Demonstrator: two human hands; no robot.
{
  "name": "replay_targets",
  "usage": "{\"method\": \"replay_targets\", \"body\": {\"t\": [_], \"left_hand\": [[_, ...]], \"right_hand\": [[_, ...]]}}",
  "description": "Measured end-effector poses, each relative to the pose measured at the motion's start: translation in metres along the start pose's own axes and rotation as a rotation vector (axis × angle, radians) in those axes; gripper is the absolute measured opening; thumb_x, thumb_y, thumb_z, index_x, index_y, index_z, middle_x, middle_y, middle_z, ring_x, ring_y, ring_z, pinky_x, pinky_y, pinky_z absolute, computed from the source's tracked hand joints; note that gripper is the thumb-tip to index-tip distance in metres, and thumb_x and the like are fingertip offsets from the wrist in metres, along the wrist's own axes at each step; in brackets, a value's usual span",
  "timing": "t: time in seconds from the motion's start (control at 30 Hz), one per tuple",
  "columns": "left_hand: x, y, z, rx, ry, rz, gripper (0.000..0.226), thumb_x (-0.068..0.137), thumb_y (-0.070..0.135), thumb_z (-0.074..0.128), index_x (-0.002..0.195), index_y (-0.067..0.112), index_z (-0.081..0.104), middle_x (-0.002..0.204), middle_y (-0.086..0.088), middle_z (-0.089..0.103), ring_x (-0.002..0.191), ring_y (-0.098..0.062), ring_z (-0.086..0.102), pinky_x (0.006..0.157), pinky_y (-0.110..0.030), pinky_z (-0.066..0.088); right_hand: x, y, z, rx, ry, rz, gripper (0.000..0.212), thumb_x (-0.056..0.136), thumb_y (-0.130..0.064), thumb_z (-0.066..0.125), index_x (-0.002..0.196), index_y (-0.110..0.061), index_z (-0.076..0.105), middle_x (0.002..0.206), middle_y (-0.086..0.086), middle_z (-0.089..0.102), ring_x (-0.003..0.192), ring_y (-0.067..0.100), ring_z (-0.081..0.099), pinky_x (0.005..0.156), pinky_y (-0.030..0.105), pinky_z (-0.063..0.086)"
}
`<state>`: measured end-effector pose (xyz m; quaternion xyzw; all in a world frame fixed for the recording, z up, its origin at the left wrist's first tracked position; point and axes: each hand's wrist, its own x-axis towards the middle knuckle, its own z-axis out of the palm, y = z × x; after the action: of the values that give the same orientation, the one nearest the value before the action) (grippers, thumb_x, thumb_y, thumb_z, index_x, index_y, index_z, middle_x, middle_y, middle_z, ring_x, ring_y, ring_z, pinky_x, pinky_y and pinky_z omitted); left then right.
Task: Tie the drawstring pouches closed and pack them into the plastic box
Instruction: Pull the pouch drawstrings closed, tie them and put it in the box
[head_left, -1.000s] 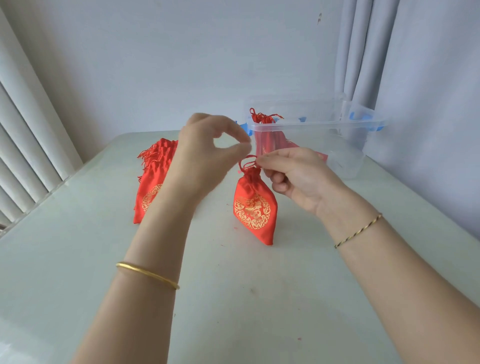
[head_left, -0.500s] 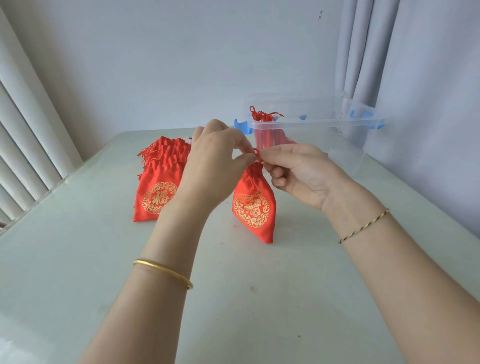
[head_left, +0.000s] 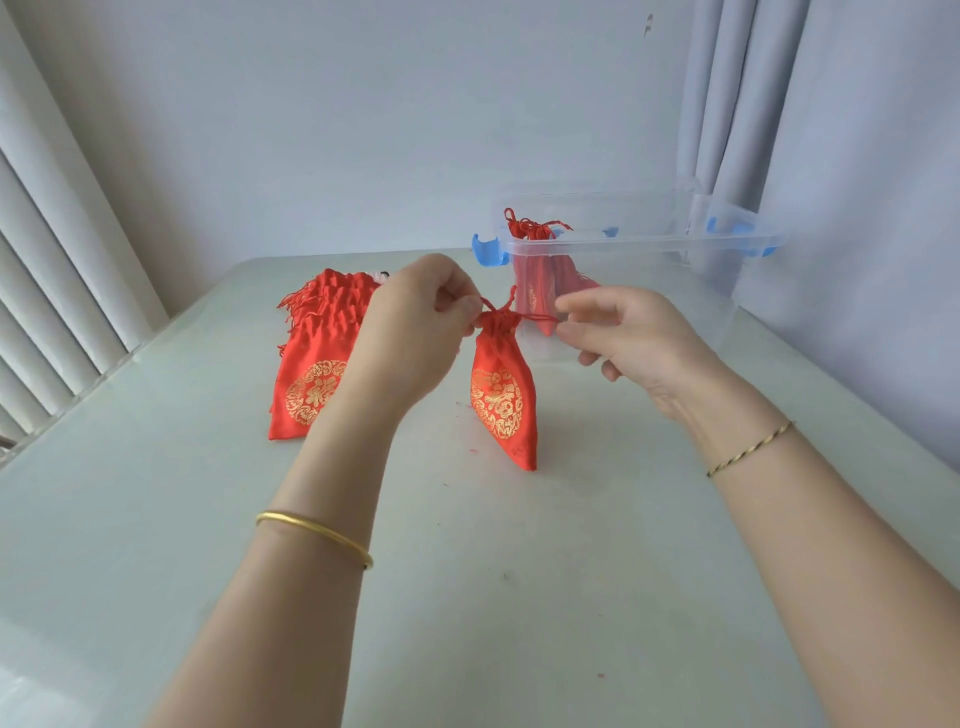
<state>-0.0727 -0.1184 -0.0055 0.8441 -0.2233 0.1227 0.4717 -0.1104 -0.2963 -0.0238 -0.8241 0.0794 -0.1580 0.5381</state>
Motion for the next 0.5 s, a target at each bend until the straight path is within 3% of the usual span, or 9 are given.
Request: {"method": "replay_targets", "body": {"t": [0.07, 0.2, 0.27, 0.33, 0.43, 0.5], "left_hand": [[0.0, 0.001, 0.0, -0.056, 0.009, -0.015, 0.017, 0.089, 0.005, 0.051, 0.077, 0.016, 0.055, 0.082, -0.007, 0.069, 0.08, -0.024, 0.067, 0.071, -0.035, 0.057], [-0.002, 0.007, 0.005, -0.162, 0.005, -0.017, 0.019, 0.089, 0.003, 0.051, 0.075, 0.015, 0.055, 0.08, -0.007, 0.068, 0.07, -0.012, 0.065, 0.064, -0.026, 0.056], [-0.001, 0.013, 0.009, -0.218, -0.03, -0.017, 0.018, 0.089, 0.003, 0.051, 0.075, 0.014, 0.055, 0.078, -0.005, 0.067, 0.062, -0.003, 0.062, 0.059, -0.021, 0.053], [0.006, 0.02, 0.013, -0.23, -0.059, -0.011, 0.016, 0.089, 0.005, 0.052, 0.076, 0.014, 0.056, 0.078, -0.003, 0.067, 0.06, -0.001, 0.061, 0.055, -0.017, 0.051], [0.026, 0.035, 0.014, -0.308, -0.047, -0.008, 0.011, 0.09, 0.008, 0.051, 0.083, 0.013, 0.057, 0.078, -0.001, 0.067, 0.063, -0.003, 0.062, 0.055, -0.018, 0.05], [0.043, 0.042, 0.012, -0.343, 0.022, -0.015, 0.009, 0.09, 0.009, 0.049, 0.091, 0.013, 0.057, 0.084, -0.003, 0.067, 0.069, -0.006, 0.061, 0.055, -0.017, 0.049]], "right_hand": [[-0.004, -0.01, -0.003, -0.017, 0.0, -0.019, 0.034, 0.08, -0.02, 0.07, 0.111, -0.013, 0.058, 0.1, 0.001, 0.058, 0.06, 0.012, 0.058, 0.049, 0.026, 0.038], [-0.021, -0.026, 0.004, -0.288, -0.137, -0.072, 0.046, 0.071, -0.042, 0.072, 0.086, 0.001, 0.063, 0.079, 0.015, 0.069, 0.067, 0.023, 0.065, 0.054, 0.03, 0.042], [-0.024, -0.026, 0.011, -0.411, -0.114, -0.107, 0.039, 0.074, -0.036, 0.071, 0.078, 0.002, 0.064, 0.068, 0.014, 0.068, 0.067, 0.025, 0.066, 0.056, 0.027, 0.044], [-0.022, -0.027, 0.009, -0.429, -0.058, -0.124, 0.029, 0.079, -0.024, 0.067, 0.076, 0.004, 0.062, 0.061, 0.011, 0.066, 0.054, 0.019, 0.063, 0.051, 0.023, 0.042], [-0.009, -0.042, -0.01, -0.334, -0.027, -0.11, 0.02, 0.082, -0.015, 0.061, 0.07, 0.001, 0.062, 0.056, 0.009, 0.063, 0.035, 0.003, 0.052, 0.035, 0.011, 0.033], [0.005, -0.058, -0.03, -0.209, 0.067, -0.128, 0.02, 0.081, -0.01, 0.06, 0.061, -0.009, 0.06, 0.056, 0.012, 0.062, 0.033, 0.004, 0.051, 0.033, 0.013, 0.033]]}}
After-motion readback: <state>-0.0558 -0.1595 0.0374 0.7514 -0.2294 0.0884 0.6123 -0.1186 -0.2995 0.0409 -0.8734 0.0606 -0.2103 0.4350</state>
